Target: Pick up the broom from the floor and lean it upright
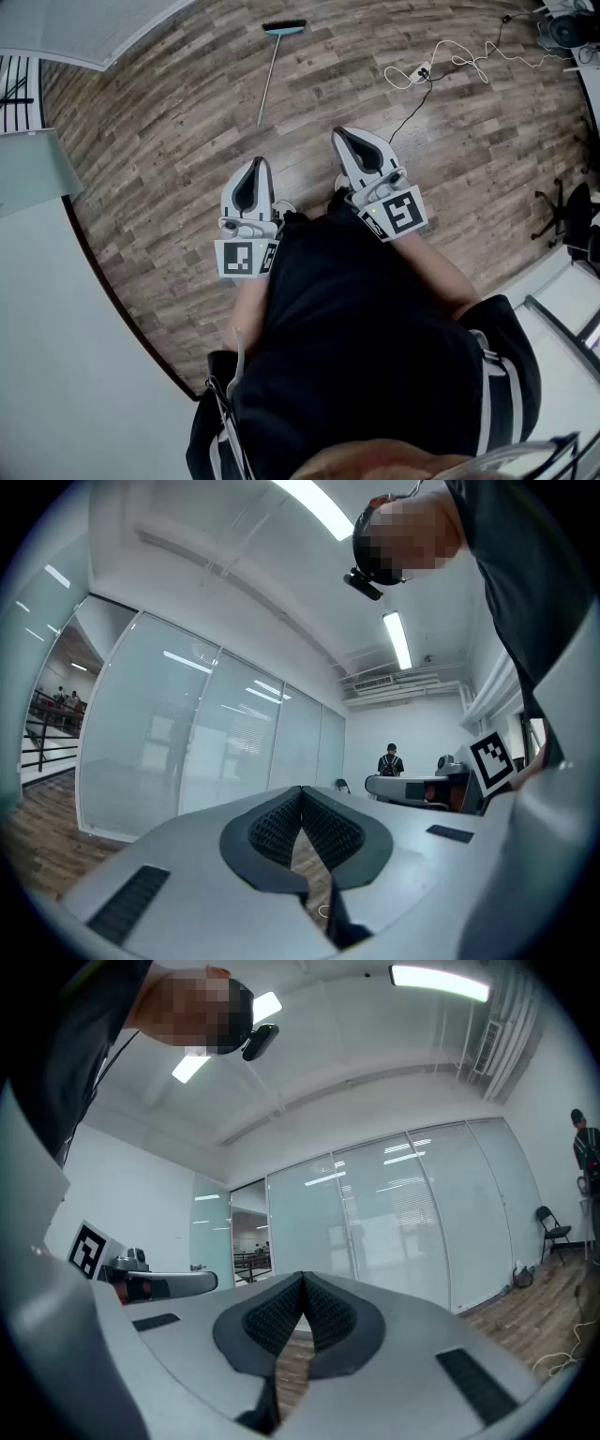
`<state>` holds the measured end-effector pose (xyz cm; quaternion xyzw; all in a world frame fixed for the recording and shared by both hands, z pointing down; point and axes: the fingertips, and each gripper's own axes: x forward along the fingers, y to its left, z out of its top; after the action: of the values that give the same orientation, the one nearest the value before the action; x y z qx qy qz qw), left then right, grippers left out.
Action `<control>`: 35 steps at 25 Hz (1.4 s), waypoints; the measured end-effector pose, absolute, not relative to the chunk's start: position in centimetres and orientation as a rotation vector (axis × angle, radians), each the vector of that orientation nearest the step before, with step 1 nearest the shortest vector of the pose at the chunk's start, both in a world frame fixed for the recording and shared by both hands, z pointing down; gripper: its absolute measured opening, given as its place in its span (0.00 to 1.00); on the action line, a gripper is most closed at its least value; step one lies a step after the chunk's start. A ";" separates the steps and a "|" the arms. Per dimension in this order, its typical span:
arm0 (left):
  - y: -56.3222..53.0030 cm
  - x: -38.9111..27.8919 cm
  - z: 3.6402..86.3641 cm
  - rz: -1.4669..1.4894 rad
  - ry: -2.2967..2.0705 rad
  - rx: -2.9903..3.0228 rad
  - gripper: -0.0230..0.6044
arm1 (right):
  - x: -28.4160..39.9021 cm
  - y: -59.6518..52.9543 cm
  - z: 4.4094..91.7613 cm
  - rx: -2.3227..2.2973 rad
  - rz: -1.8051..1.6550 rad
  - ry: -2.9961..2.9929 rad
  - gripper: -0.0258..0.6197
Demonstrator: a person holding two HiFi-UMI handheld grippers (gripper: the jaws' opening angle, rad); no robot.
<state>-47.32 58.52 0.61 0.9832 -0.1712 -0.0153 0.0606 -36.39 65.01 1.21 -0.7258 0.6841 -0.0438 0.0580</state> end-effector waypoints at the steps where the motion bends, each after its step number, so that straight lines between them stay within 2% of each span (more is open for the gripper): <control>1: 58.7 -46.8 0.8 -0.049 -0.527 2.974 0.07 | -35.9 65.3 1.3 -2.204 -0.129 2.078 0.07; 10: 63.1 -40.9 1.7 -0.051 -0.418 3.038 0.07 | -29.5 67.0 1.4 -2.160 -0.156 2.022 0.07; 23: 63.8 -35.4 2.5 -0.054 -0.544 2.990 0.07 | -22.2 69.9 3.2 -2.151 -0.186 1.992 0.07; 35: 62.5 -33.0 4.2 -0.033 -0.557 2.944 0.07 | -19.9 70.7 6.6 -2.141 -0.300 1.968 0.07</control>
<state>-33.00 62.47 4.19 0.9800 -0.1853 -0.0111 0.0723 -19.93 70.74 6.64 -0.7280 0.6692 -0.1020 0.1088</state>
